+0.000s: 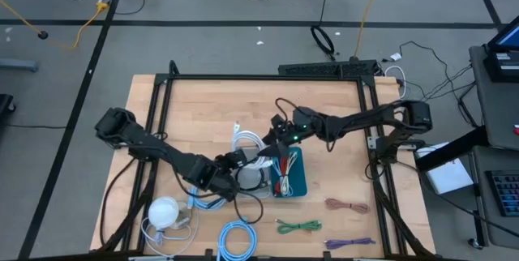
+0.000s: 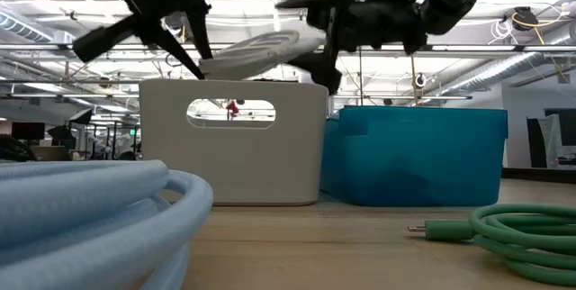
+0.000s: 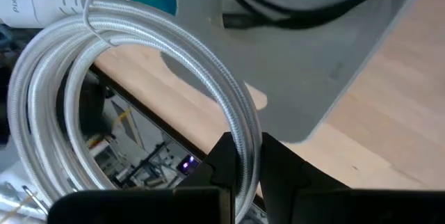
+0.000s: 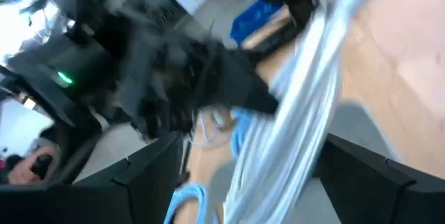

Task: Pick & Place USB Port
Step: Put the white display cable into the gray bin

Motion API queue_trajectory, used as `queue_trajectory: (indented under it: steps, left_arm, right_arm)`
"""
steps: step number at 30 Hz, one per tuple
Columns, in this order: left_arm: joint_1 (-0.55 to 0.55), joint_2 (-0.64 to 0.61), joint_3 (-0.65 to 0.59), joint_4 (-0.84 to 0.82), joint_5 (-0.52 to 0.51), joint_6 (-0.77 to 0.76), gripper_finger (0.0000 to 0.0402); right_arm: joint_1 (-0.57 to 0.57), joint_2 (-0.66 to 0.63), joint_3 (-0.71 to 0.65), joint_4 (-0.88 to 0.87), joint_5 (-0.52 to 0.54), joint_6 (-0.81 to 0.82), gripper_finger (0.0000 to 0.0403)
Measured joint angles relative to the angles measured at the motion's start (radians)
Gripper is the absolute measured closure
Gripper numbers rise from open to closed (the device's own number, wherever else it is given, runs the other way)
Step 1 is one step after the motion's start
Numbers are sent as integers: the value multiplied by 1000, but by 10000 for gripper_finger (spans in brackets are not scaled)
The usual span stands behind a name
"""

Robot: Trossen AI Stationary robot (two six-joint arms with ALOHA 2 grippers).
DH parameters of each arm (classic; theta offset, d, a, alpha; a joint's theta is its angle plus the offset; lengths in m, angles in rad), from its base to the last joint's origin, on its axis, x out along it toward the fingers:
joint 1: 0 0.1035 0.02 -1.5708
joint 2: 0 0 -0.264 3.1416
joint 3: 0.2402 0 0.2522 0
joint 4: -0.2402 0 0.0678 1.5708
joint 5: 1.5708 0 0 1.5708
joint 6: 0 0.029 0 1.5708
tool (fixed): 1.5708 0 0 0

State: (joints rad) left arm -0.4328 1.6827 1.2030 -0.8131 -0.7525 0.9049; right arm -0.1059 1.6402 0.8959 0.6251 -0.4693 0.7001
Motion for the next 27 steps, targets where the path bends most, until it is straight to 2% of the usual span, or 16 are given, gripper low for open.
queue_trajectory:
  steps: [3, 5, 8, 12, 13, 15, 18, 23, 27]
  left_arm:
    - [2, 0, 0, 2, -7, -25, 368]
    - [-4, 0, 0, -5, -8, -40, 368]
    - [-18, -4, 0, -22, -9, -84, 368]
    - [-43, -6, 0, -1, -40, -130, 368]
    - [-50, -9, 0, 4, -55, -144, 368]
    - [-71, -22, -1, 22, -87, -221, 365]
    - [-93, -49, -3, 35, -145, -434, 333]
    - [-134, -149, -7, 3, -242, -838, 284]
    - [-178, -256, -59, 32, -331, -1039, 270]
  right_arm:
    - [4, 32, 14, 4, -7, 25, 127]
    - [6, 33, 16, 7, -31, 24, 159]
    - [6, 33, 21, 19, -31, 14, 236]
    - [0, 11, 21, 43, -34, -13, 359]
    - [1, 6, 21, 46, -32, -32, 372]
    - [2, 6, 21, 47, -15, -47, 372]
    - [20, 4, 21, 60, 35, -99, 372]
    - [77, 2, 23, 139, 201, -219, 372]
    - [139, -1, 23, 237, 346, -315, 372]
